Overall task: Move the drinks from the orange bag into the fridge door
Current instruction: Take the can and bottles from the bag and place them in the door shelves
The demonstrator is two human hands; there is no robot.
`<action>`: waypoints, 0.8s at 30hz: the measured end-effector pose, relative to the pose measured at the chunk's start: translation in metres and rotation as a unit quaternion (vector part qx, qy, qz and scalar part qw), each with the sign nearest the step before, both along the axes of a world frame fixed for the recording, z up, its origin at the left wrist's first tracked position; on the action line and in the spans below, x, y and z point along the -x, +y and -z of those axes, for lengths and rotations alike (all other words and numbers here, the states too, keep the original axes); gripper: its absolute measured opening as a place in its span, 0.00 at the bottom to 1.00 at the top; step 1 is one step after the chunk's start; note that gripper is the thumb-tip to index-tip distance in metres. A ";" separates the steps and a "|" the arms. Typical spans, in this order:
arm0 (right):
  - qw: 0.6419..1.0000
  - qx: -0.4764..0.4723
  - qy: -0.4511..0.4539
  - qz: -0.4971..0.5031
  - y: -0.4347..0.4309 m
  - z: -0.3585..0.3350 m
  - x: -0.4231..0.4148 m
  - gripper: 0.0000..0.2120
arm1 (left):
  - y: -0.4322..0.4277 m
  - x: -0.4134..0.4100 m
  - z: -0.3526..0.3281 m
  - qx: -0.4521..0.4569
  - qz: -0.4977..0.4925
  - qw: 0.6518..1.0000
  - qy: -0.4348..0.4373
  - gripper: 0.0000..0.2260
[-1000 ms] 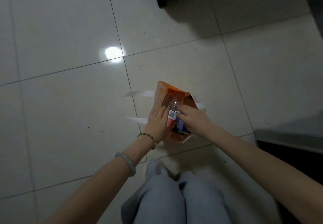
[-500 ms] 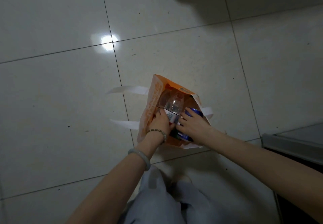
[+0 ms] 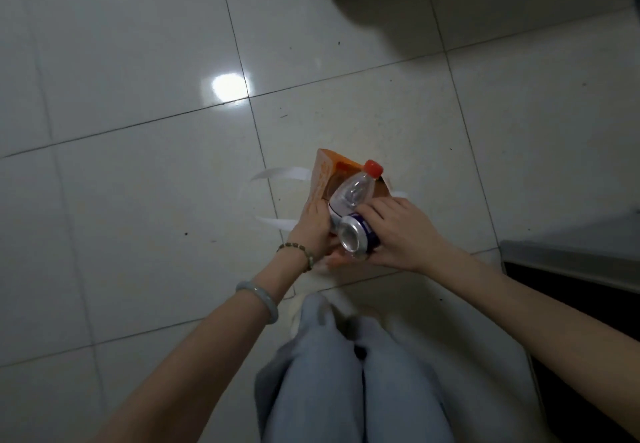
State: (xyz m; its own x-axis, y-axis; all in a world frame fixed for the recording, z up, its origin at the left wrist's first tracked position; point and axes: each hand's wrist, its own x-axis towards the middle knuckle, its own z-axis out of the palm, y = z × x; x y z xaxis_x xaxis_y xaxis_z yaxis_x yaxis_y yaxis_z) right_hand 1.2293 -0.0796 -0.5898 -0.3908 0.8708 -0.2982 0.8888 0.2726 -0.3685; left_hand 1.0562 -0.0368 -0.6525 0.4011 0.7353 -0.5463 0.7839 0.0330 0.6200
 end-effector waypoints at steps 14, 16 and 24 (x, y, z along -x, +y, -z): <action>0.924 0.003 0.183 0.336 -0.077 -0.378 0.021 0.34 | -0.015 0.025 -0.382 -0.073 0.063 0.993 -0.070 0.29; 0.899 -0.011 0.201 0.388 -0.091 -0.420 0.019 0.35 | -0.016 0.020 -0.424 -0.087 0.089 0.989 -0.084 0.29; 0.790 -0.148 0.189 0.564 -0.179 -0.535 0.006 0.34 | -0.035 -0.031 -0.557 -0.105 0.262 0.944 -0.169 0.28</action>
State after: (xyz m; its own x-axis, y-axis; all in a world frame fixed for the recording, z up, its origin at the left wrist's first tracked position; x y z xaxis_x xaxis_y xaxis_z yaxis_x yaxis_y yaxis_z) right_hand 1.2236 -0.2582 -0.0545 0.6714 0.7383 -0.0640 0.4689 -0.4902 -0.7348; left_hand 1.0875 -0.0715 -0.0955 0.8656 0.4645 -0.1871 0.4149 -0.4560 0.7874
